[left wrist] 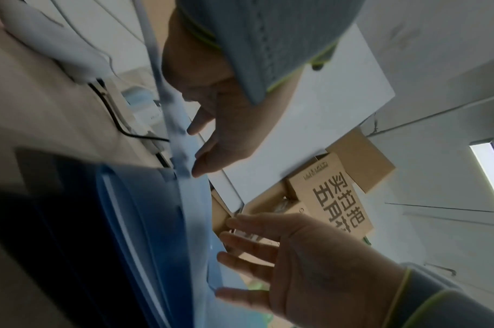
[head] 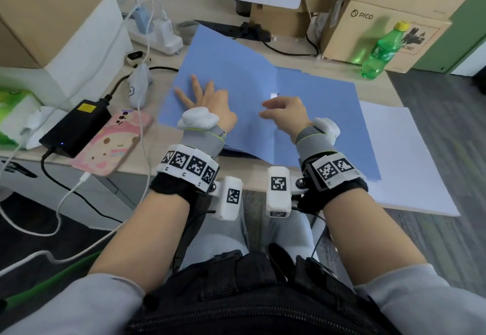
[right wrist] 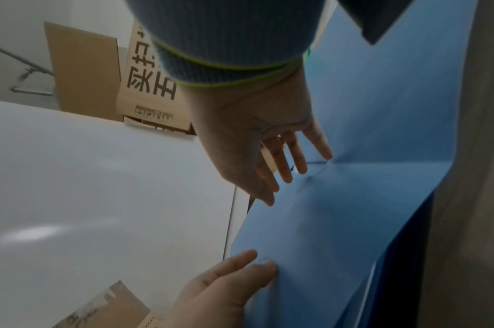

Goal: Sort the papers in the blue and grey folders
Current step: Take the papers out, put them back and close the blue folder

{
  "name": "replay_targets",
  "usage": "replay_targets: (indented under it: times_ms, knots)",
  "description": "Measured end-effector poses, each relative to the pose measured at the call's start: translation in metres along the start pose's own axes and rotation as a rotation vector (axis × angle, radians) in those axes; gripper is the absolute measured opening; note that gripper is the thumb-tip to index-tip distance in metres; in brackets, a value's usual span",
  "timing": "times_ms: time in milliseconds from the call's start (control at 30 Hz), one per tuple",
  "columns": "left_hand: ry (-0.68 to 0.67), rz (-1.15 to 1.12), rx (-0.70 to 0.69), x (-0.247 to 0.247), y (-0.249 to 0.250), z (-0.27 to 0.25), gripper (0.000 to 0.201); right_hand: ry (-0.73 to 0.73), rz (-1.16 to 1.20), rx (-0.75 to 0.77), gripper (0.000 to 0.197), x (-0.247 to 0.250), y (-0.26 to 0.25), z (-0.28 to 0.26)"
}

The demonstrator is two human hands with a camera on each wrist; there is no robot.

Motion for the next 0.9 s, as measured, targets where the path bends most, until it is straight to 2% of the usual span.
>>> replay_targets:
  times_ms: [167, 367, 600, 767, 900]
  knots:
    - [-0.085, -0.045, -0.144, -0.019, 0.047, -0.002, 0.046, 0.114, 0.049, 0.012, 0.025, 0.043, 0.025, -0.011]
    - [-0.194, -0.119, -0.366, -0.053, 0.108, -0.003, 0.047, 0.327, 0.066, -0.077, 0.026, 0.107, 0.068, -0.031]
    - [-0.353, -0.195, -0.543, -0.088, 0.186, -0.021, 0.047, 0.573, -0.074, -0.328, 0.039, 0.186, 0.134, -0.067]
    - [-0.395, -0.188, -0.658, -0.113, 0.226, -0.029, 0.042, 0.628, -0.34, -0.606, 0.046, 0.219, 0.177, -0.097]
    - [-0.415, -0.222, -0.673, -0.127, 0.244, -0.031, 0.034, 0.619, -0.398, -0.691, 0.037, 0.226, 0.197, -0.103]
Point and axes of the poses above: each hand's wrist, its own z-axis towards the middle knuckle, its own x-axis out of the back of the hand, y = z × x, the point moved 3 cm from there along z, towards the middle knuckle, and after that the axes turned 5 degrees about -y, right-handed, at the moved point
